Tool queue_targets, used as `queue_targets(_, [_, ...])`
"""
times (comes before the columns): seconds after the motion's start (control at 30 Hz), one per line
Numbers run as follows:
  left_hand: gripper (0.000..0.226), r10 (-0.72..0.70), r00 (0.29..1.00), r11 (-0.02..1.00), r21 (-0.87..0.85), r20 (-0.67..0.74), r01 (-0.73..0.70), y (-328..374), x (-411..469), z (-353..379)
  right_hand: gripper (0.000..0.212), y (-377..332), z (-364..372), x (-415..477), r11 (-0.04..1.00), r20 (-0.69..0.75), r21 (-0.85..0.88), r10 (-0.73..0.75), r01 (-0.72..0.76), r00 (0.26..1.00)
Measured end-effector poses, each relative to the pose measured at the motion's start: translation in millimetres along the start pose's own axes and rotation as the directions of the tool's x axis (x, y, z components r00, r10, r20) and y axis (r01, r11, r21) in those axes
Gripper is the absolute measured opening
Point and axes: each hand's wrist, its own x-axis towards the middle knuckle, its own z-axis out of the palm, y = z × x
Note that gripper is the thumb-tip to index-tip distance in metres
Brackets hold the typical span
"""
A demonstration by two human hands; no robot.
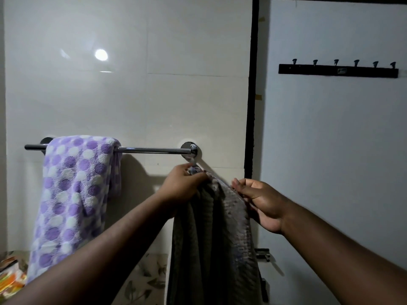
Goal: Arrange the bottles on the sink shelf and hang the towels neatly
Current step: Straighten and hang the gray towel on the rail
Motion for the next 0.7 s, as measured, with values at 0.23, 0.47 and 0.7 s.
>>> queue_targets(0.23, [0.008,-0.067,0.990,0.998,-0.016,-0.125,0.065,-6,5,-14,0.030,4,-11,-12,0.993,0.204,-0.096,0.087,-0.068,0.975])
queue_targets(0.47, [0.025,-0.053,0.976,0.998,-0.025,-0.209,0.049,-11,8,-10,0.028,23,7,-11,0.845,0.097,-0.534,0.055,0.006,0.994])
queue_targets(0.7, [0.015,-0.028,0.999,0.999,-0.036,-0.027,0.027,-9,4,-21,0.016,28,7,0,0.956,-0.221,-0.267,-0.187,0.124,0.957])
